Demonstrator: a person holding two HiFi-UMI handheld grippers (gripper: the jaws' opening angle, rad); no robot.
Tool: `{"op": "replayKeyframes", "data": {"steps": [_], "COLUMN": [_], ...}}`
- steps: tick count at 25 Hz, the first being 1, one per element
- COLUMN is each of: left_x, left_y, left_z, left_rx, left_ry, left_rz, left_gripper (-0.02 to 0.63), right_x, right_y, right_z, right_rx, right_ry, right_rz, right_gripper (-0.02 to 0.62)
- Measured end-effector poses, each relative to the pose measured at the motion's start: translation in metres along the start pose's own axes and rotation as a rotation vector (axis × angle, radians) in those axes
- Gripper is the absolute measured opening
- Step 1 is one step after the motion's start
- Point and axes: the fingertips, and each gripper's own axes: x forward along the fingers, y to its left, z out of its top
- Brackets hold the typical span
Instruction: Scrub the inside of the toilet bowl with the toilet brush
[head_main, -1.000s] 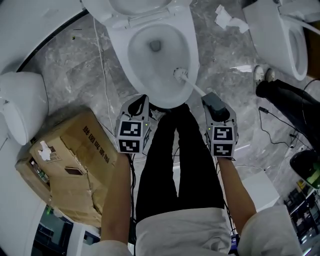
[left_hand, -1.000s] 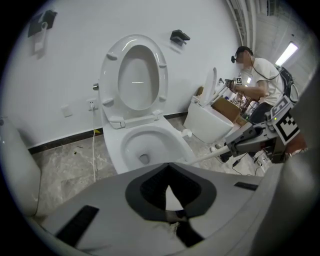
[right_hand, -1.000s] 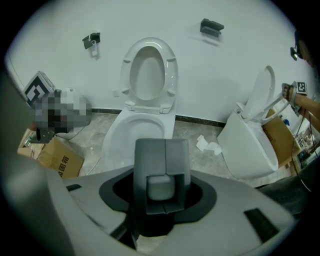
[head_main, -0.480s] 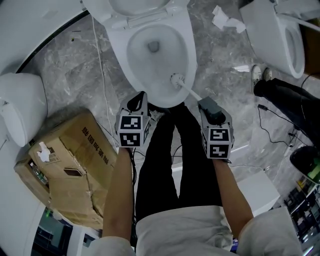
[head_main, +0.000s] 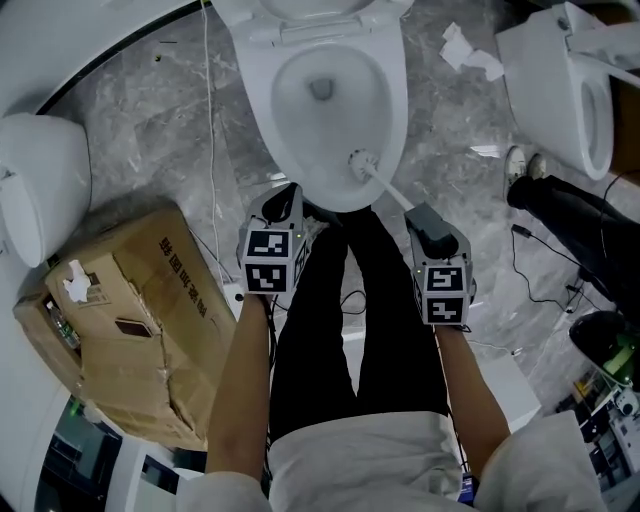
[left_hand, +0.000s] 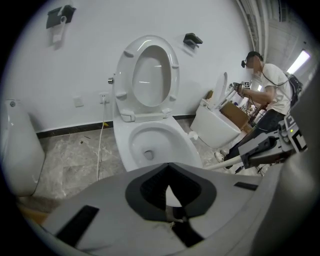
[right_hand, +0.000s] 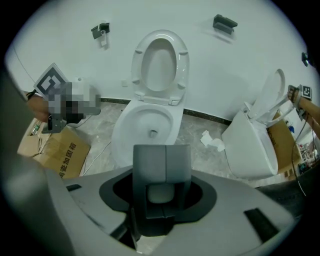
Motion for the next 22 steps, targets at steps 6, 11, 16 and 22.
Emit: {"op": "replayKeyframes", "data": {"steps": [6, 11, 16, 22], "left_x": [-0.005, -0.012, -0.015, -0.02], "left_y": [0.002, 0.005, 0.009, 0.007], "left_z": [-0.018, -0.026, -0.03, -0.03], "left_rx": [-0.033, -0.094, -0.099, -0.112], "left_ry": [0.013, 0.016, 0.024, 0.022], "left_rz": [0.005, 0.007, 0.01, 0.023], "left_gripper": [0.026, 0.026, 0.026, 0.026], "right_x": [-0.002, -0.004, -0.004, 0.001], "right_y": [0.01, 0.016, 0.026, 0.046], "right_z": [-0.008, -0.018, -0.021, -0.024], "right_rx": [-0.044, -0.125, -0.183, -0.174], "right_ry": [0.034, 0.062, 0.087, 0.128], "right_rz": [0.028, 0.062, 0.097, 0.245], "right_gripper": [0.204, 0.204, 0.201, 0.192]}}
